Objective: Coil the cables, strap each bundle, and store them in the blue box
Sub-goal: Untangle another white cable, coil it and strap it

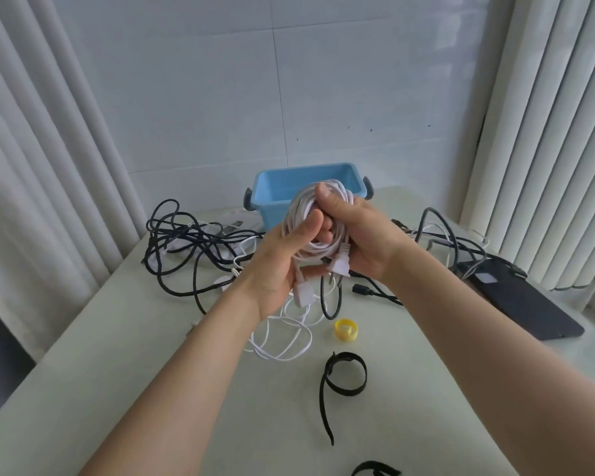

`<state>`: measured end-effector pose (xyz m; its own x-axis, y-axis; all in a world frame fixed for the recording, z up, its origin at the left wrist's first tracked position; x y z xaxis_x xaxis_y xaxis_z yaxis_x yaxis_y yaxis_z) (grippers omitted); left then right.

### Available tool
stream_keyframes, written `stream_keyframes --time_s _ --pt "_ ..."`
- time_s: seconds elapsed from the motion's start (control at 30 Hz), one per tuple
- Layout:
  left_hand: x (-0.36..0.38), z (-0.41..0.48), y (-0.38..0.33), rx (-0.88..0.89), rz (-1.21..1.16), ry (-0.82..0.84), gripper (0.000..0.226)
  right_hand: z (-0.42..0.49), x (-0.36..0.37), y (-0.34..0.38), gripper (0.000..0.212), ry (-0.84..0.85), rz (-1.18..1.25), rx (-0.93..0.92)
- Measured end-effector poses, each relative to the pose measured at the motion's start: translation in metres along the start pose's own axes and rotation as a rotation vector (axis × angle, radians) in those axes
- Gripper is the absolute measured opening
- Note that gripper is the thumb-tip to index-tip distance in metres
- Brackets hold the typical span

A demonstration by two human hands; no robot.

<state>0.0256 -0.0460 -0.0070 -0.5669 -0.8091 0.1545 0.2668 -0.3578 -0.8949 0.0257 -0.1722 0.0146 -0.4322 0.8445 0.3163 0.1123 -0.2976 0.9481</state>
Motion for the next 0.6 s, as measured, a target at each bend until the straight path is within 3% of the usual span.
stream_keyframes --time_s 0.13,0.23,0.33,0.43,0.6 --pt "-0.004 -0.002 -0.003 0.051 0.124 -0.080 0.030 -0.004 0.001 0.001 0.033 -0.024 -0.084 0.032" --pt "-0.007 -0.012 -0.006 0.109 0.179 -0.107 0.048 -0.012 0.003 0.001 0.026 -0.033 -0.171 0.080" --pt "-0.010 -0.032 -0.011 0.100 0.213 -0.140 0.062 -0.023 0.011 -0.008 0.042 -0.036 -0.214 0.139" --pt "-0.009 -0.054 -0.015 0.096 0.174 -0.156 0.069 -0.036 0.030 -0.023 0.030 0.006 -0.194 0.158" --pt "0.002 -0.087 -0.017 0.063 0.027 -0.196 0.053 -0.059 0.044 -0.031 0.023 0.075 -0.226 0.151"
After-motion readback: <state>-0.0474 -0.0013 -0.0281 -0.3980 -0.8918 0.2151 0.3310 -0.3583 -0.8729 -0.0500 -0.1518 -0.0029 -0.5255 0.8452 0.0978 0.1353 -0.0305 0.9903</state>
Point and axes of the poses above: each hand's wrist, its own z-axis towards the middle knuckle, its own x-axis out of the palm, y = z × x, the point moved 3 cm from there along z, towards the middle knuckle, and after that the axes turned 12 degrees about x, right-handed, at the moved point
